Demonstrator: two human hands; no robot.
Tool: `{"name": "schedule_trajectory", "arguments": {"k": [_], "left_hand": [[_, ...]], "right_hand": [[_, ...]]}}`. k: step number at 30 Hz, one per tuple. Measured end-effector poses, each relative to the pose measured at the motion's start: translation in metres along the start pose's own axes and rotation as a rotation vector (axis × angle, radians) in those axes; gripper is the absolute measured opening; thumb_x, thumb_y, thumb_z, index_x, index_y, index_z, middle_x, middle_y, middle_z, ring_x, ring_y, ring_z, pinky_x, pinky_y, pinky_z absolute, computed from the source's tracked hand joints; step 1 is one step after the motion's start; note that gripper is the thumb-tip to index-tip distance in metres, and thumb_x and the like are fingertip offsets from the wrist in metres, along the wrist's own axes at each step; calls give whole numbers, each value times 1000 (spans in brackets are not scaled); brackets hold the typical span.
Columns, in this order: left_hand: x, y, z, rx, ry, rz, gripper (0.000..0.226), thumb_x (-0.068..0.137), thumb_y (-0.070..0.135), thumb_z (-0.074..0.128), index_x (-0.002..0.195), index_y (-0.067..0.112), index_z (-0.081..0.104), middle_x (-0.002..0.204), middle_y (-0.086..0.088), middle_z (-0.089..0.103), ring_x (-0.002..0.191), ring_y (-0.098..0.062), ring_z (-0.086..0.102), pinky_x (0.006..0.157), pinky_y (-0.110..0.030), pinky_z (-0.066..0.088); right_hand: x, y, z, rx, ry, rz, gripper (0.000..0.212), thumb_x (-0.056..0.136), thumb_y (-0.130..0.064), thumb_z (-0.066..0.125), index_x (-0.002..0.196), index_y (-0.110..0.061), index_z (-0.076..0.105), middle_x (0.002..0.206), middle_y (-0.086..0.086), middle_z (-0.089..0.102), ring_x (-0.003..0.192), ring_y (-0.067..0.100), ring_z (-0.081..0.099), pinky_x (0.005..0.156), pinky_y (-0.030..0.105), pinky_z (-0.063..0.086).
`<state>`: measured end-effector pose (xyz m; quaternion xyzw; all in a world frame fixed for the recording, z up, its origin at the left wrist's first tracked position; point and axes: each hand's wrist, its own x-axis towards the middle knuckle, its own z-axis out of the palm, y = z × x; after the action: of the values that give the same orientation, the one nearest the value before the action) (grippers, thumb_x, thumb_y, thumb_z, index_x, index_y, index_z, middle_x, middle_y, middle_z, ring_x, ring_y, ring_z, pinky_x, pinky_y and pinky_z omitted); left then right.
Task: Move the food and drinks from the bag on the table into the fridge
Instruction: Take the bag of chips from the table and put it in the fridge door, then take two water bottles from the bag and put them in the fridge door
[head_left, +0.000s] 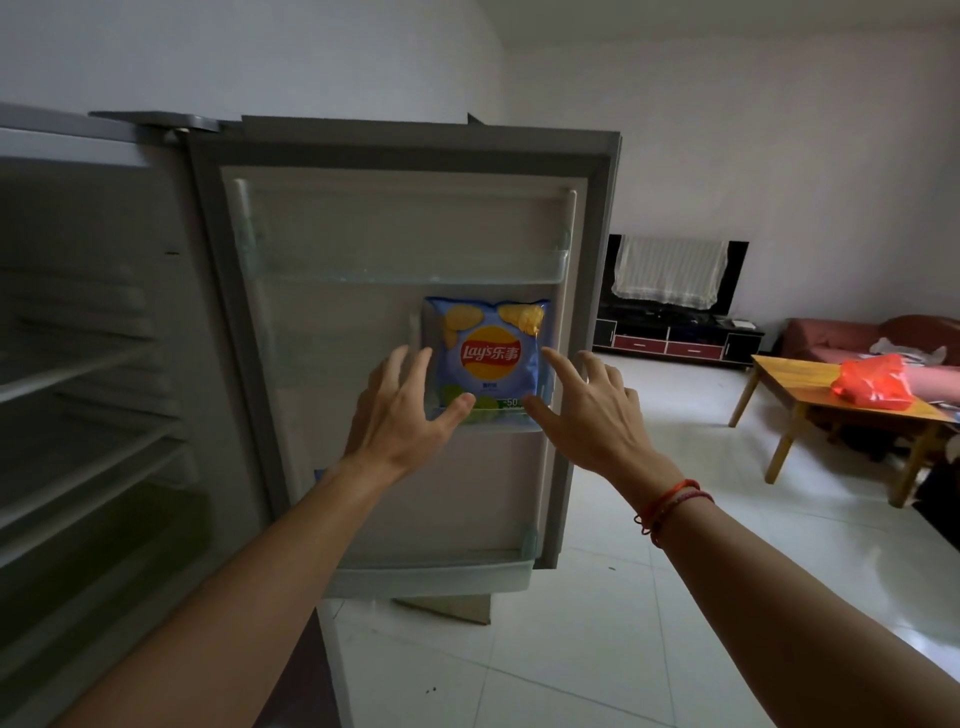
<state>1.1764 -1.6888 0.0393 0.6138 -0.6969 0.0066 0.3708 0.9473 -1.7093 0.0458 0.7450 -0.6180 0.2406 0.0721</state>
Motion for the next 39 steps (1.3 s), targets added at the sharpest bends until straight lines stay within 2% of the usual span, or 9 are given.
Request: {"name": "schedule_trajectory", "arguments": {"k": [3, 6, 14, 21, 27, 30, 34, 39], "left_hand": [[-9, -1, -9, 206, 32, 86, 90, 83, 75, 32, 152, 17, 30, 160, -15, 20, 145, -33, 22, 114, -47, 26], [-16, -3, -12, 265, 46, 114, 94, 79, 76, 25, 151, 15, 33, 158, -18, 24, 145, -36, 23, 113, -49, 27], [-21, 7, -13, 234, 34, 133, 83, 85, 67, 33, 150, 16, 34, 157, -16, 26, 144, -33, 25, 111, -47, 31], [-14, 29, 9, 208, 31, 215, 81, 87, 67, 32, 148, 15, 38, 154, -16, 32, 141, -32, 30, 108, -48, 37], [-9, 61, 41, 94, -24, 331, 82, 85, 69, 31, 148, 17, 38, 152, -15, 33, 141, -32, 31, 107, -52, 41], [-3, 82, 57, 51, -56, 395, 84, 84, 72, 29, 149, 19, 36, 154, -15, 30, 142, -33, 28, 109, -55, 37], [-2, 108, 79, 67, -95, 520, 83, 86, 71, 30, 151, 20, 30, 156, -15, 27, 144, -34, 25, 111, -51, 29], [-3, 128, 97, -28, -148, 620, 84, 85, 72, 28, 150, 19, 33, 157, -14, 28, 144, -34, 26, 111, -53, 30]], "right_hand": [[-10, -2, -6, -26, 4, 8, 76, 95, -68, 45, 158, -37, 18, 164, 19, 19, 149, 41, 24, 112, 57, 34], [-16, -2, -9, -38, -3, 11, 75, 95, -68, 43, 158, -38, 16, 165, 19, 16, 150, 41, 21, 113, 57, 32], [-25, 4, -17, -40, 4, 12, 74, 96, -65, 43, 159, -37, 16, 164, 18, 19, 148, 40, 26, 113, 55, 33], [-38, 27, -29, -62, 24, 58, 73, 96, -68, 39, 159, -37, 17, 164, 18, 21, 146, 38, 28, 112, 51, 34], [-63, 61, -46, -119, 44, 181, 72, 96, -68, 36, 159, -38, 19, 164, 17, 22, 147, 37, 27, 112, 51, 33], [-81, 78, -60, -178, 65, 268, 70, 97, -67, 37, 159, -39, 19, 164, 17, 23, 146, 36, 28, 110, 49, 33], [-102, 98, -76, -265, 110, 375, 70, 95, -68, 38, 157, -39, 24, 160, 15, 29, 141, 35, 35, 105, 50, 36], [-136, 103, -92, -356, 135, 488, 69, 94, -70, 36, 155, -38, 29, 152, 12, 38, 130, 33, 43, 98, 46, 39]]}}
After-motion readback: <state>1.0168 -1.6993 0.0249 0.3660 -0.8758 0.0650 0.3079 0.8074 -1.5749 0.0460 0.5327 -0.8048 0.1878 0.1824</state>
